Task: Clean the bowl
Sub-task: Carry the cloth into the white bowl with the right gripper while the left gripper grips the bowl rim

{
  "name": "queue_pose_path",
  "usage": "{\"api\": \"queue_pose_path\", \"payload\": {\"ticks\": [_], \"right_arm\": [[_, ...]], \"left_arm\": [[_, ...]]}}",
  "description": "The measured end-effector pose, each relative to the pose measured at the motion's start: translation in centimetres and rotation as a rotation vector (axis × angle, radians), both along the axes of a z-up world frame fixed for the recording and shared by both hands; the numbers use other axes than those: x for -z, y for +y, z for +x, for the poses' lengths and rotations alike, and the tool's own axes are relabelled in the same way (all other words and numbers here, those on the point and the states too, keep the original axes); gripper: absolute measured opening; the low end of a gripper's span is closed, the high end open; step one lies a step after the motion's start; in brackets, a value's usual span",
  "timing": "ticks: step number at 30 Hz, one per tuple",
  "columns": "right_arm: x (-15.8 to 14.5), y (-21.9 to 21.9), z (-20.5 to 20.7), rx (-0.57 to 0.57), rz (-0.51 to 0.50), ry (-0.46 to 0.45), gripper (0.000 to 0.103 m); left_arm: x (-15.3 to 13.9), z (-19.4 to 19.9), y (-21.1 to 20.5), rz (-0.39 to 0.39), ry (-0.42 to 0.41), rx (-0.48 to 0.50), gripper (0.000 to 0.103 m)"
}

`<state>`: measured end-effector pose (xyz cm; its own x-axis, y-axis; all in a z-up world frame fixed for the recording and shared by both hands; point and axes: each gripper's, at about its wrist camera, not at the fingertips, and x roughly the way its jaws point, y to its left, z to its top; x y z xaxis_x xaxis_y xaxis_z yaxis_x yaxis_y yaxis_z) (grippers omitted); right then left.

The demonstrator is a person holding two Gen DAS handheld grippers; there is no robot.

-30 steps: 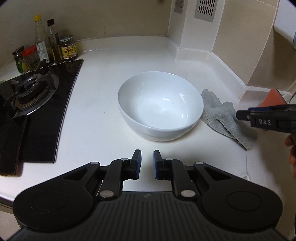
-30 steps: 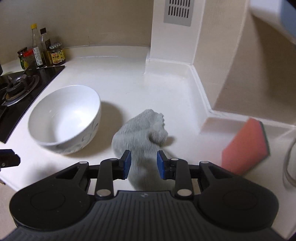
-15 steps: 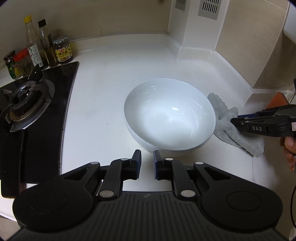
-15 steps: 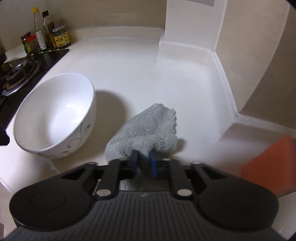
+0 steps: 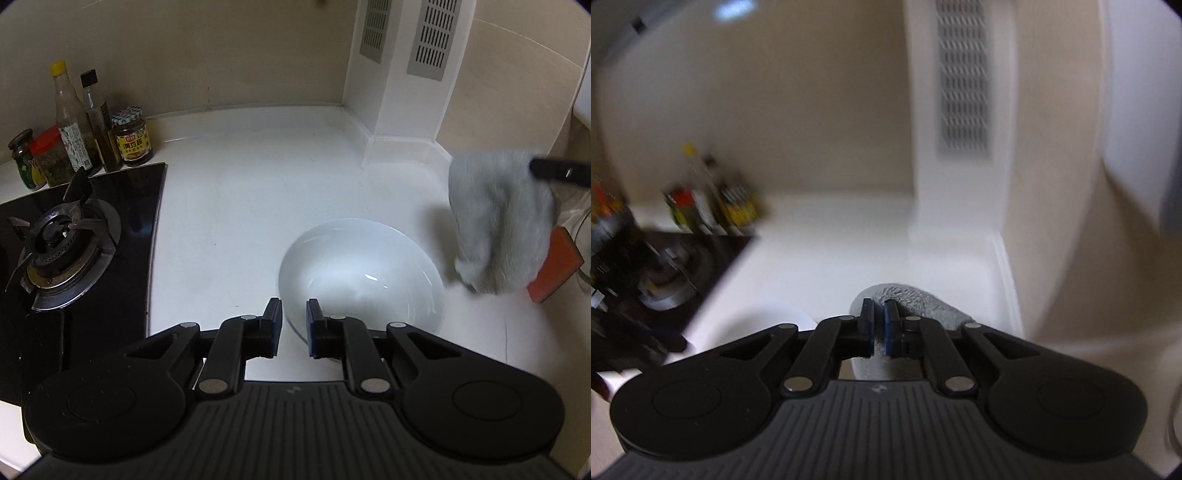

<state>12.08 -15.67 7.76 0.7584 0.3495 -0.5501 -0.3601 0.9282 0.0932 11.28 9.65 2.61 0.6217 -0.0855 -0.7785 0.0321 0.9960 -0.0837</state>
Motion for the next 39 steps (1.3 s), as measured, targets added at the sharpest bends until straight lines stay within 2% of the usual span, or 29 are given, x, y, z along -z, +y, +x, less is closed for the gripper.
{"api": "queue_pose_path", "payload": {"ticks": [4,10,14,17,19,22,25,31,35,39], "right_arm": [[0.1,3.3,0.4,-0.073,0.027,0.033,0.004],[5.9,10.0,2.5,-0.174,-0.053,0.210,0.004],[8.9,12.6,4.2,-0.146,-0.103,0.309,0.004],[10.8,14.1,5.7,-0.113,-0.171,0.403,0.007],[11.5,14.8,6.0,-0.106,-0.211,0.428,0.010],[11.7,14.3,6.3,-0.091,-0.187,0.480,0.015],[12.3,14.0,6.5,-0.094,-0.197,0.491,0.024],[13.4,14.4,8.2,-0.204,-0.235,0.510,0.025],[13.9,13.9,9.5,-0.246,-0.230,0.527,0.025],[14.3,14.3,10.5,-0.264,-0.259,0.506,0.013]], "left_arm": [[0.5,0.2,1.7,-0.017,0.000,-0.002,0.015],[1.2,0.6,3.5,-0.040,0.016,0.024,0.015],[1.5,1.2,4.1,-0.061,0.021,0.059,0.015],[1.8,2.3,4.7,-0.126,0.051,0.085,0.015],[2.1,3.1,4.9,-0.163,0.071,0.114,0.015],[2.7,4.1,4.8,-0.177,0.104,0.128,0.015],[3.3,4.6,4.5,-0.176,0.122,0.122,0.015],[4.5,6.0,3.4,-0.163,0.175,0.080,0.019],[5.0,6.6,2.5,-0.148,0.224,0.086,0.012],[5.1,6.9,2.3,-0.137,0.222,0.114,0.011]]}}
